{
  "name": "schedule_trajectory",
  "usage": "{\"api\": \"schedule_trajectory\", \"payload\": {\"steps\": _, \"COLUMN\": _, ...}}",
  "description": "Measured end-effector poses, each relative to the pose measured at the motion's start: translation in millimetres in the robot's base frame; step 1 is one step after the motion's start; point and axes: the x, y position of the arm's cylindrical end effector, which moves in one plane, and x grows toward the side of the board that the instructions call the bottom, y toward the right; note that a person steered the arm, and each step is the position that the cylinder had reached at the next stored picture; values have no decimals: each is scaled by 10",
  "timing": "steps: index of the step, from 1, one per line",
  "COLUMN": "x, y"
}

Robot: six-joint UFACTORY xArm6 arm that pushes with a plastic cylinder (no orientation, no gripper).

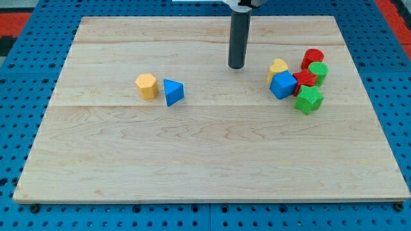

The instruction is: Move both the circles diagonal to each other

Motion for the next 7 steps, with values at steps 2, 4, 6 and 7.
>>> {"api": "schedule_trajectory", "payload": {"steps": 2, "x": 20, "y": -7}}
{"api": "schedule_trajectory", "payload": {"steps": 4, "x": -806, "y": 334}}
{"api": "schedule_trajectory", "payload": {"steps": 6, "x": -454, "y": 2269}}
{"api": "schedule_trajectory", "payload": {"steps": 7, "x": -28, "y": 2450}}
